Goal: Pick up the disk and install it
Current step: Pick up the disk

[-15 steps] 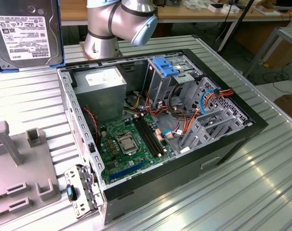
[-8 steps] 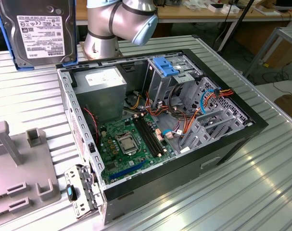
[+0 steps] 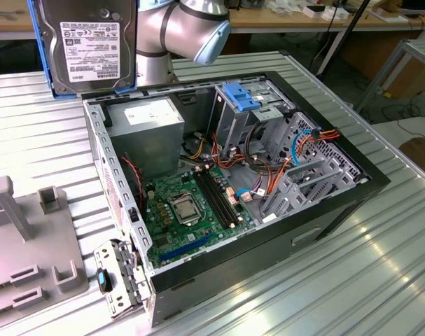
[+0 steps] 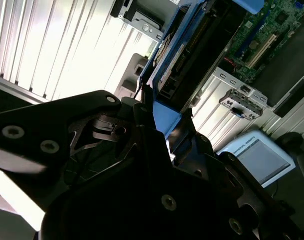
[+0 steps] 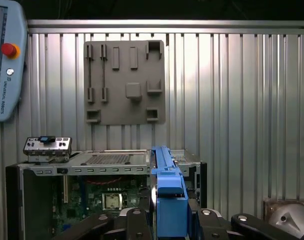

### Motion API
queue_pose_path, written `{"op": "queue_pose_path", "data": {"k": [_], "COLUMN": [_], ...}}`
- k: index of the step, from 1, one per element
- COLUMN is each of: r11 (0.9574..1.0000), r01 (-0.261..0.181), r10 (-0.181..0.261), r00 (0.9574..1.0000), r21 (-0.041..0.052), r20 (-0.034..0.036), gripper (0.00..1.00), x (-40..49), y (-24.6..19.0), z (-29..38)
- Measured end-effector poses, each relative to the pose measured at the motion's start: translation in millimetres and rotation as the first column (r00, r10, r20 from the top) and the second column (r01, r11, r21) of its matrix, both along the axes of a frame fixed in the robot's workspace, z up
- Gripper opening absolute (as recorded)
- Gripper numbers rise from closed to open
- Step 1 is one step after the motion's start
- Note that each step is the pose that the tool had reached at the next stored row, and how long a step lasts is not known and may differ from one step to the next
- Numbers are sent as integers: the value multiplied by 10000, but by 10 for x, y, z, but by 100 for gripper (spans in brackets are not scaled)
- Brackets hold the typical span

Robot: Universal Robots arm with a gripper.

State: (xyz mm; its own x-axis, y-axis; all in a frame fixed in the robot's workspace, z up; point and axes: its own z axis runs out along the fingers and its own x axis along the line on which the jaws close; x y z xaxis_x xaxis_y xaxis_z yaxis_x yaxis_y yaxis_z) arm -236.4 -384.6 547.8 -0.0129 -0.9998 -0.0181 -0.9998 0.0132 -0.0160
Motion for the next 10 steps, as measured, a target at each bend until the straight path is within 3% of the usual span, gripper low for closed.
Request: {"op": "queue_pose_path", "data": {"k": [4,10], "r11": [10000,10000], "r01": [-1,0], "r10": [1,0], "r00": [10000,10000], "r21": [0,-2], "r20": [1,0], "gripper": [37,37], "x": [122,395], "y": [0,0], "z": [0,0]}}
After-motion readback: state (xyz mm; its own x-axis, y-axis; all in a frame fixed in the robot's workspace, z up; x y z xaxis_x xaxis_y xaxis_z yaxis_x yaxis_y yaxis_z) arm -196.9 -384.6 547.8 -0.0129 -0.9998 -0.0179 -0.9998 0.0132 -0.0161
